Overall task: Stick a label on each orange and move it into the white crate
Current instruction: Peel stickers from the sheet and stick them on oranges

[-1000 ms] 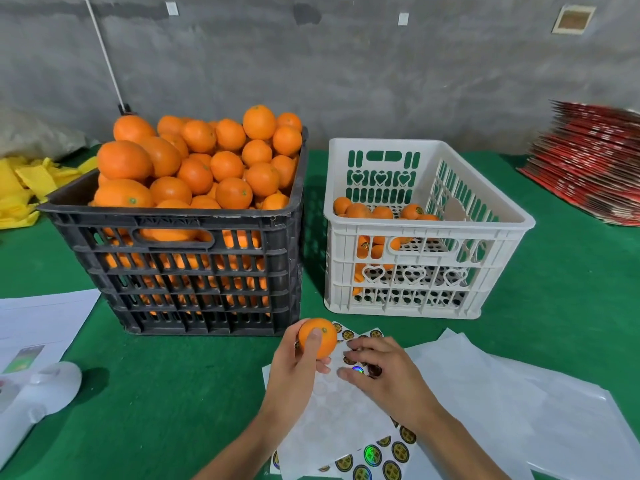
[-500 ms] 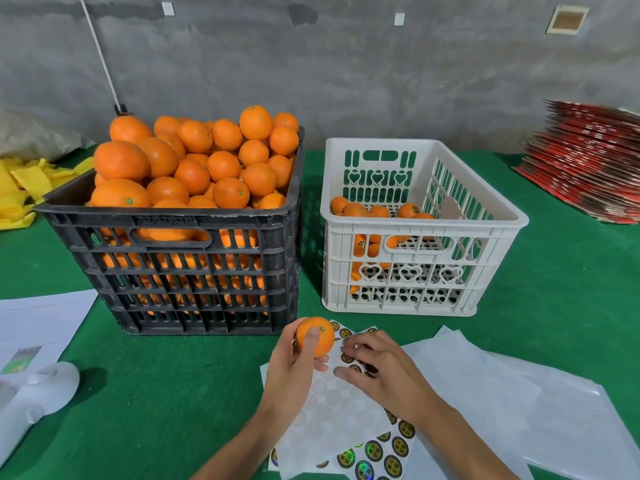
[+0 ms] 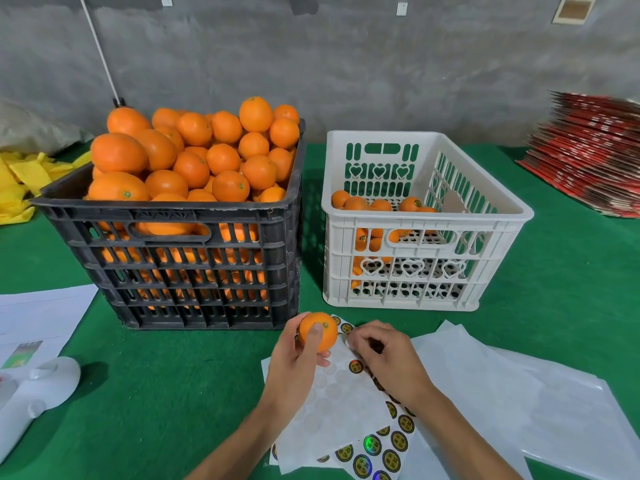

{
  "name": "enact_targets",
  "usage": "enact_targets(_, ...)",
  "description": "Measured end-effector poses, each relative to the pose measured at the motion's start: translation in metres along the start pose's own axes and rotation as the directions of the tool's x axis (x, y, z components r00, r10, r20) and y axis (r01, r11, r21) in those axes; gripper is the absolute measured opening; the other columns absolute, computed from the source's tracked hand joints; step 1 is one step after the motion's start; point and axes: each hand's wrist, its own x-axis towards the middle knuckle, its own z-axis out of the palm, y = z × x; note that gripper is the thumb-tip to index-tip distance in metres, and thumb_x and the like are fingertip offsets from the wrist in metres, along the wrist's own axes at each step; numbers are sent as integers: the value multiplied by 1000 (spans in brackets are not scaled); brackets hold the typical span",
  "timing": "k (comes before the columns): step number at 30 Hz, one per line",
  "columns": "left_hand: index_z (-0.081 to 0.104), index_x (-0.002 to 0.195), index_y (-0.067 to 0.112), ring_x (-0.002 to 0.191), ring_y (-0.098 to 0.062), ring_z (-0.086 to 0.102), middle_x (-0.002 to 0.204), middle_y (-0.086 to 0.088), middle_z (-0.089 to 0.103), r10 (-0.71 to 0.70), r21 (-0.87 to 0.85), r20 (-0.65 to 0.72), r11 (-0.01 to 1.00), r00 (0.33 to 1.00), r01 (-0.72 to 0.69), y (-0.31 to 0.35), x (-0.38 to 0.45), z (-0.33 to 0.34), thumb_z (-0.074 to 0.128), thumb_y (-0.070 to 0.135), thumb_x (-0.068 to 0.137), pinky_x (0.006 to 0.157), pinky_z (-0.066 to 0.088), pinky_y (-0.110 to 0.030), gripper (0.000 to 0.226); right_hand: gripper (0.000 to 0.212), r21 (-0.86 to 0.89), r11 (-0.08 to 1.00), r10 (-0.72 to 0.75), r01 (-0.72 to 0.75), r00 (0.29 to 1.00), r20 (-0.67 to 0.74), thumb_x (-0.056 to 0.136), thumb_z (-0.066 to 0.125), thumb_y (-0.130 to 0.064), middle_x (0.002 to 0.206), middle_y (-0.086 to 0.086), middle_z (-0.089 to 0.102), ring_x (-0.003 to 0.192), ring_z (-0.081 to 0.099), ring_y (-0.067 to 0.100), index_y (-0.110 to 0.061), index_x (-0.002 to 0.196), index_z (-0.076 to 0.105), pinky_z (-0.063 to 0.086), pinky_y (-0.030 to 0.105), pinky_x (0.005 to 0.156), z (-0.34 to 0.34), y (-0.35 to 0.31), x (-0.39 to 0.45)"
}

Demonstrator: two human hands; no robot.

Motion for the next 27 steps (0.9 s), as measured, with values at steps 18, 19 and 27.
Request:
enact_targets(18, 50, 150, 21, 106, 1, 72, 112, 18, 75, 331, 22, 76, 942, 941, -334, 178, 34, 16, 68, 33, 100, 86, 56, -16, 54, 59, -588, 718, -619, 374, 729, -291, 98, 60, -44, 142, 5, 56, 95, 67, 19, -11, 146, 55, 59, 35, 65, -45, -146, 45)
enact_targets(19, 41, 158, 19, 110, 4, 70, 117, 17, 73, 349, 71, 122, 931, 929, -359, 190, 38, 17, 66, 33, 102, 90, 54, -16, 63, 60, -619, 710, -622, 334, 709, -331, 97, 59, -49, 132, 7, 60, 86, 66, 19, -11, 143, 57, 57, 34, 56, -49, -150, 52)
enact_targets(27, 60, 141, 16, 98, -2, 69, 116, -4, 76, 523, 429, 91, 747, 847, -508, 260, 123, 3, 59, 20, 105, 72, 45, -3, 36, 48, -241, 955, -271, 171, 831, -486, 108, 49, -20, 126, 7, 65, 109, 63, 26, -9, 153, 40, 52, 41, 91, -71, -158, 120)
